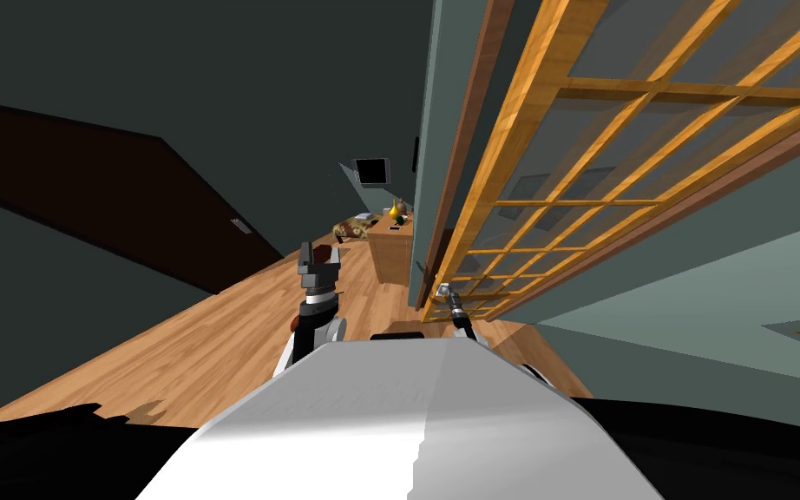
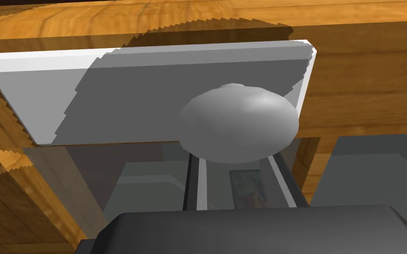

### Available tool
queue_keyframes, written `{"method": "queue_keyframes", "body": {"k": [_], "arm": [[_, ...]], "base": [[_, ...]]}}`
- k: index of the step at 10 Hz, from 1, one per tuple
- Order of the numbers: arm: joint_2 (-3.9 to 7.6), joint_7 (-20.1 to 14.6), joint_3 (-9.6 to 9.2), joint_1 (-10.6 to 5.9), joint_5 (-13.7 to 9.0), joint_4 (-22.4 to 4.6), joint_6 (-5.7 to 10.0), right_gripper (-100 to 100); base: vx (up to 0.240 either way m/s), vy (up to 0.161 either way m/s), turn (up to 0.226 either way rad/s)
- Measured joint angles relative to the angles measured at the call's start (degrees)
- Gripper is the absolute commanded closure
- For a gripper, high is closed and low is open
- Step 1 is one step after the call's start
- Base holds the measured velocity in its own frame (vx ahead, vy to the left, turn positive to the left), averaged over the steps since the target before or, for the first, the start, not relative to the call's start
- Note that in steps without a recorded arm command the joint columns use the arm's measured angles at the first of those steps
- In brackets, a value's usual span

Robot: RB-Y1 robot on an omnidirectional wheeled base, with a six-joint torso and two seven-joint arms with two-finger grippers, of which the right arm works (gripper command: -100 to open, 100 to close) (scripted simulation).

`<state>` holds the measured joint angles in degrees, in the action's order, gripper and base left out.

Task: Pull the door open

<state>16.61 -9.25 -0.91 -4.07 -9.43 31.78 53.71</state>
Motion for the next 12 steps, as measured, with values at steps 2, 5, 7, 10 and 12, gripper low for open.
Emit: {"method": "queue_keyframes", "body": {"k": [2,5,7,10,12], "arm": [[-0.03,-2.48,-0.35,0.27,-0.89,0.33,-0.19,100],[0.16,-7.18,-1.21,-0.02,-2.6,-0.13,-0.43,100],[0.1,-8.87,-1.44,-0.13,-2.98,-0.63,0.0,100],[0.11,-8.58,-1.29,1.28,-3.12,2.23,-1.64,100],[0.14,-11.29,-1.84,-0.01,-4.29,-0.43,-0.4,100]], "base": [[-0.036,-0.027,0.077],[-0.035,-0.025,0.057],[-0.005,0.002,0.002],[-0.005,-0.006,0.011],[-0.047,-0.027,0.101]]}}
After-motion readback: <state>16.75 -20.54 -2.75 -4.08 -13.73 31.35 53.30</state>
